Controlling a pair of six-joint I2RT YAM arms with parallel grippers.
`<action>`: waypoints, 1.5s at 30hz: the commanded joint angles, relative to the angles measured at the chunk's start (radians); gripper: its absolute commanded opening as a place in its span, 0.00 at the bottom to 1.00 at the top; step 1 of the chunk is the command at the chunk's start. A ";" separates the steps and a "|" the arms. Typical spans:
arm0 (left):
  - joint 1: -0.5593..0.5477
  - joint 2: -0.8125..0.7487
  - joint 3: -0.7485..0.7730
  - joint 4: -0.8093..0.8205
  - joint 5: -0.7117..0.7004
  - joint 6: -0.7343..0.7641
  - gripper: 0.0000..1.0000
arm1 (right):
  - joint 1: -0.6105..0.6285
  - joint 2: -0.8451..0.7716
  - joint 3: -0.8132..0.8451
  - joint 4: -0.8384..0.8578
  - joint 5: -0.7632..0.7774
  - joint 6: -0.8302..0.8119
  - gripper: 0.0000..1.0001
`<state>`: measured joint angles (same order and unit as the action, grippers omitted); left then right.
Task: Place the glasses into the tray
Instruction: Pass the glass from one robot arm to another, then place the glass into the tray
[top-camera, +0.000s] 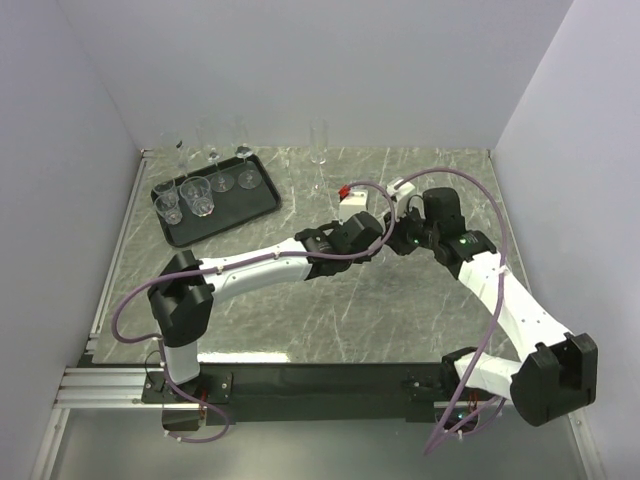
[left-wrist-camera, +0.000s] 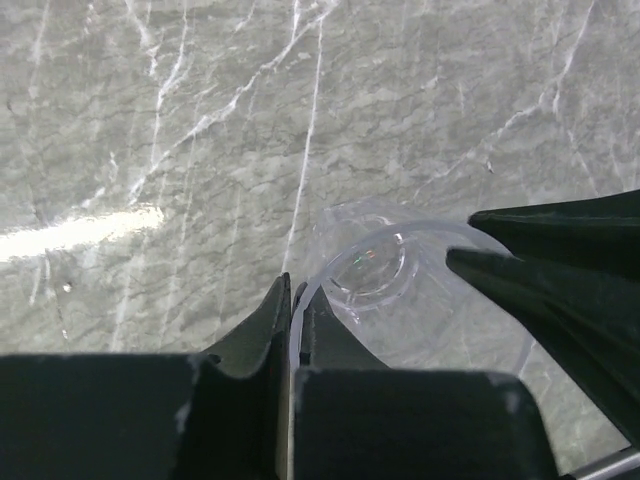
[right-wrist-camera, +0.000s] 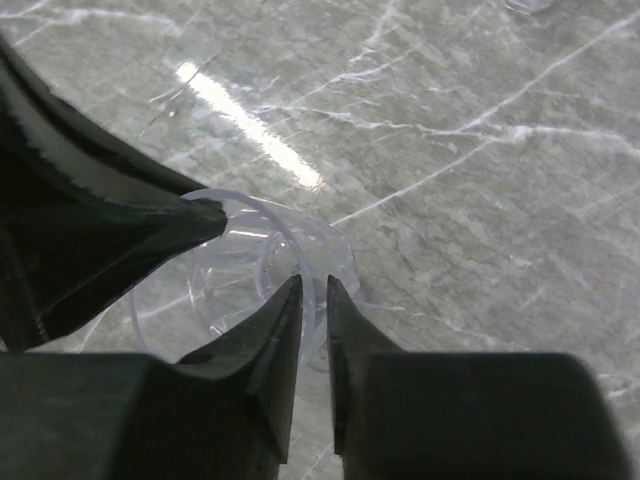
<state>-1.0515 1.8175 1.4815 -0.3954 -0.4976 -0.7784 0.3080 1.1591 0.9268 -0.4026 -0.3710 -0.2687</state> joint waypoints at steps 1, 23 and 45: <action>0.007 -0.043 -0.004 0.001 -0.042 0.042 0.00 | -0.009 -0.056 -0.008 0.041 -0.060 -0.015 0.28; 0.356 -0.337 -0.268 0.096 0.149 0.125 0.00 | -0.199 -0.213 -0.074 0.059 -0.233 -0.052 0.65; 0.883 -0.170 -0.086 0.044 0.264 0.145 0.00 | -0.210 -0.213 -0.083 0.064 -0.230 -0.058 0.65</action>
<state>-0.2005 1.6302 1.3239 -0.3733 -0.2615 -0.6395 0.1059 0.9577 0.8558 -0.3805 -0.5919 -0.3126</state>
